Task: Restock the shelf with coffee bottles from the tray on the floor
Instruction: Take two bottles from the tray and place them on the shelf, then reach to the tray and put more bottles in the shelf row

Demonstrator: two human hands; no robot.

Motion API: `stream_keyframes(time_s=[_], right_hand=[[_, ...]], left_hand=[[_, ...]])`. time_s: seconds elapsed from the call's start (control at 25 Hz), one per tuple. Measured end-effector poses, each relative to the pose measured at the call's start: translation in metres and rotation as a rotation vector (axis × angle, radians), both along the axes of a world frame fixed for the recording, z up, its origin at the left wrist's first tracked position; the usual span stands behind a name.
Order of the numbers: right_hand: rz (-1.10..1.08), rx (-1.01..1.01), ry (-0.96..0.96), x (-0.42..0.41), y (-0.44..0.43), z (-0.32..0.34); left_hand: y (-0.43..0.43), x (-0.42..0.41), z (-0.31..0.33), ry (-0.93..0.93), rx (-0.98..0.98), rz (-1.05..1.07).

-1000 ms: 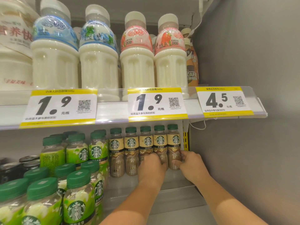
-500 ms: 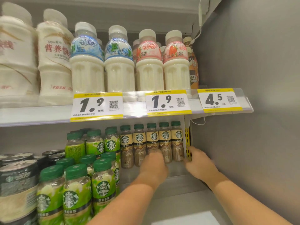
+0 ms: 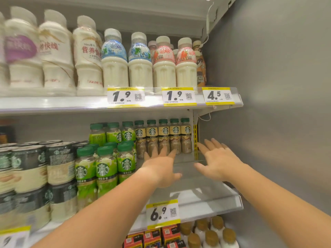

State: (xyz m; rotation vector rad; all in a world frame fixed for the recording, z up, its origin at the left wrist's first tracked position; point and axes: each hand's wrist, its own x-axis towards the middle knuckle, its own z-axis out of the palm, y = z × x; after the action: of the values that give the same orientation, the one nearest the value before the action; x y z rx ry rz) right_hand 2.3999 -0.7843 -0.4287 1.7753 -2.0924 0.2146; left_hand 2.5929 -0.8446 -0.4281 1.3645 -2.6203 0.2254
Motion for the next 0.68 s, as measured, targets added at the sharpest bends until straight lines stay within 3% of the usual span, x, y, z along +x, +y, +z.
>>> stream_keyframes(time_s=[0.36, 0.68], right_hand=[[-0.023, -0.018, -0.037, 0.049, 0.109, -0.027], [-0.054, -0.032, 0.038, 0.131, 0.183, -0.111]], left_hand=[[0.073, 0.068, -0.025, -0.061, -0.15, -0.161], [0.114, 0.143, -0.102, -0.053, -0.21, -0.329]])
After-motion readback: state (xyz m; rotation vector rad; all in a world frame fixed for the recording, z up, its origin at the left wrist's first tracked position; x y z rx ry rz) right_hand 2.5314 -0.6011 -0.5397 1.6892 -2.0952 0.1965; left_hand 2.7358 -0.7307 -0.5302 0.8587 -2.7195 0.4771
